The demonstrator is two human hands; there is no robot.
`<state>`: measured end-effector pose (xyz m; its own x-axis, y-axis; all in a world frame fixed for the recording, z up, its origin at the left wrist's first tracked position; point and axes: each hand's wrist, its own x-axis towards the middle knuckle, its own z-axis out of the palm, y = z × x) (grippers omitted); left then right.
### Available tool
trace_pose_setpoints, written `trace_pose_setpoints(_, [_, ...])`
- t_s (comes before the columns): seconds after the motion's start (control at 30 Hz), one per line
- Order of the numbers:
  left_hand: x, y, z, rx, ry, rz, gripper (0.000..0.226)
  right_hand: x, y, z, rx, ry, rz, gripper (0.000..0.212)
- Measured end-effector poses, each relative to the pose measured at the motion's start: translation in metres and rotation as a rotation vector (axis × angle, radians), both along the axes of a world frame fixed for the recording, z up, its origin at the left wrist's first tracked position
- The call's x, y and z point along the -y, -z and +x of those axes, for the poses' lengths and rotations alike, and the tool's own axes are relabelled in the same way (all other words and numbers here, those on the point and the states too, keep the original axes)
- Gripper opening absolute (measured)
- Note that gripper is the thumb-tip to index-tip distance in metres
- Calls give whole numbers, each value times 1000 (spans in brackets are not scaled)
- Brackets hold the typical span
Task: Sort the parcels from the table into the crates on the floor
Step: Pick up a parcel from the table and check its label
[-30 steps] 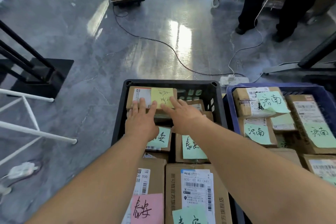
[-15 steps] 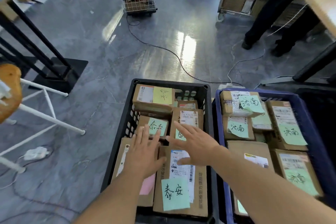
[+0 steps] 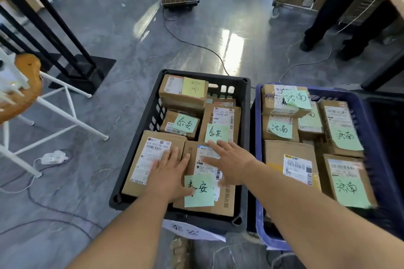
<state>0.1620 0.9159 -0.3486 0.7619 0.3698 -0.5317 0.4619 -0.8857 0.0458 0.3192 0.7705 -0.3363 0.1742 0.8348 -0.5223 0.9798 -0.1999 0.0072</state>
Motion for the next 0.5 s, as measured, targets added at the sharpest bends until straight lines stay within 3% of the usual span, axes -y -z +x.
trace_pose_setpoints(0.2, [44, -21, 26, 136, 54, 14, 104, 55, -30, 20, 49, 141, 134, 94])
trace_pose_setpoints(0.33, [100, -28, 63, 257, 170, -18, 101, 121, -43, 41, 163, 229, 97, 93])
trace_pose_setpoints(0.5, [174, -17, 98, 275, 302, -75, 101, 208, -37, 54, 173, 396, 15, 92])
